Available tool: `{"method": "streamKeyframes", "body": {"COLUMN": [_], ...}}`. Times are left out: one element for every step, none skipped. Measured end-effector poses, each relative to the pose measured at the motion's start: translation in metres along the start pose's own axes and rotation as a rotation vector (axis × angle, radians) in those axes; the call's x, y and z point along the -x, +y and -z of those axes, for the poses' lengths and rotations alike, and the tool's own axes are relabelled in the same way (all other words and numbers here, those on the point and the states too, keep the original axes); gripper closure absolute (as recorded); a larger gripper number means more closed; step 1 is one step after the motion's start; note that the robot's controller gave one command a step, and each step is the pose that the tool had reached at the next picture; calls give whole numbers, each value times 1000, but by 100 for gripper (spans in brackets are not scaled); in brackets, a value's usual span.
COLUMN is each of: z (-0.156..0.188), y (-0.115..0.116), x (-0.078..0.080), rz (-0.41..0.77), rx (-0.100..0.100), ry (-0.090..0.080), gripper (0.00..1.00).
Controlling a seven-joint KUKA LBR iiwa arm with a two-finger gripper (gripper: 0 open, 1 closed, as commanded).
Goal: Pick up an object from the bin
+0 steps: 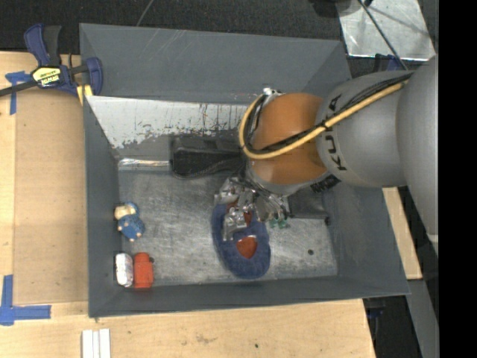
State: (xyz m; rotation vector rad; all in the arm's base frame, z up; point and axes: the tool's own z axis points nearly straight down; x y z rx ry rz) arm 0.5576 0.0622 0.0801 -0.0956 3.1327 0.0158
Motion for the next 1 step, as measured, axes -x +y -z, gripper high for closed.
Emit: {"method": "streamKeyframes", "body": {"z": [158], "y": [-7], "x": [24], "rz": [100], "rx": [-10], "ry": [-5], "gripper": [100]}}
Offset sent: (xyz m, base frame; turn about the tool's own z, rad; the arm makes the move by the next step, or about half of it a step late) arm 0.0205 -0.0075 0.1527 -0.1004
